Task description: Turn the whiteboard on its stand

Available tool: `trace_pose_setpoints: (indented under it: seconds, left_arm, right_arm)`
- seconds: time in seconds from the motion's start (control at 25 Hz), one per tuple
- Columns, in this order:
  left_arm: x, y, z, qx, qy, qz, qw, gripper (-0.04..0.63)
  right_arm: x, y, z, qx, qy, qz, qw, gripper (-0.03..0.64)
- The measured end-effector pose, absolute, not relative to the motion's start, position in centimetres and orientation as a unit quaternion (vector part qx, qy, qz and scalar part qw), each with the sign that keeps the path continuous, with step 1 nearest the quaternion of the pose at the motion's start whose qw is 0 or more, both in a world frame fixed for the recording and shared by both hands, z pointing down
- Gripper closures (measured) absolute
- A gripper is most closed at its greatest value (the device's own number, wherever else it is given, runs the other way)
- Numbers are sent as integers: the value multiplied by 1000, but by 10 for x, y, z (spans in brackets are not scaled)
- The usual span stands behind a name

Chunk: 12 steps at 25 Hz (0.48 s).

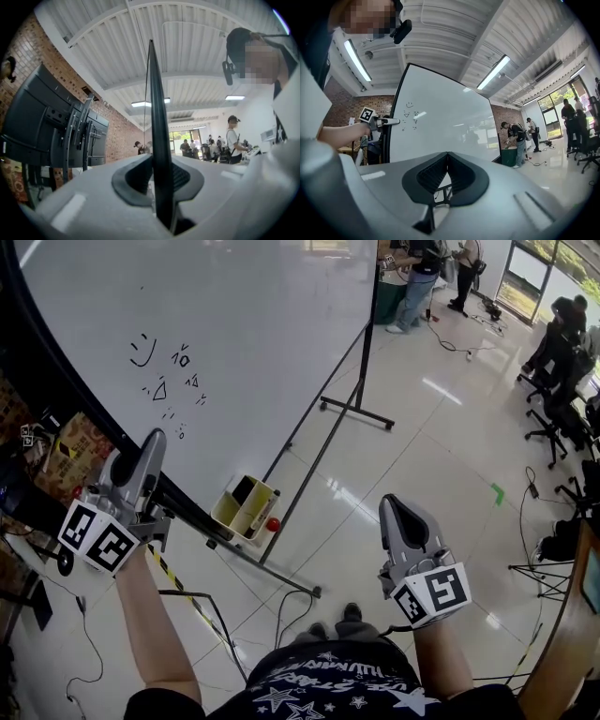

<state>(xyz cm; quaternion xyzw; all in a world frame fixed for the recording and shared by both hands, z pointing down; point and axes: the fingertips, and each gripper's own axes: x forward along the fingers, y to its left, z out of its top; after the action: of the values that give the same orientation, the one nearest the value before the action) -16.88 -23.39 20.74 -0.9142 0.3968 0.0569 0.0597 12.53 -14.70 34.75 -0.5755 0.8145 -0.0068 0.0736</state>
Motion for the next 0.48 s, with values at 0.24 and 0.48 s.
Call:
trace_pose_setpoints:
  seconds: [0.24,0.48]
  left_arm:
    - [-170,-234,207,-916,393,57,60,543]
    - [-170,-234,207,-915,394,57,61,543]
  right_arm:
    - [123,-155,348,-574,815,-4,75,609]
    - [120,-161,342,-570,818,3,76,609]
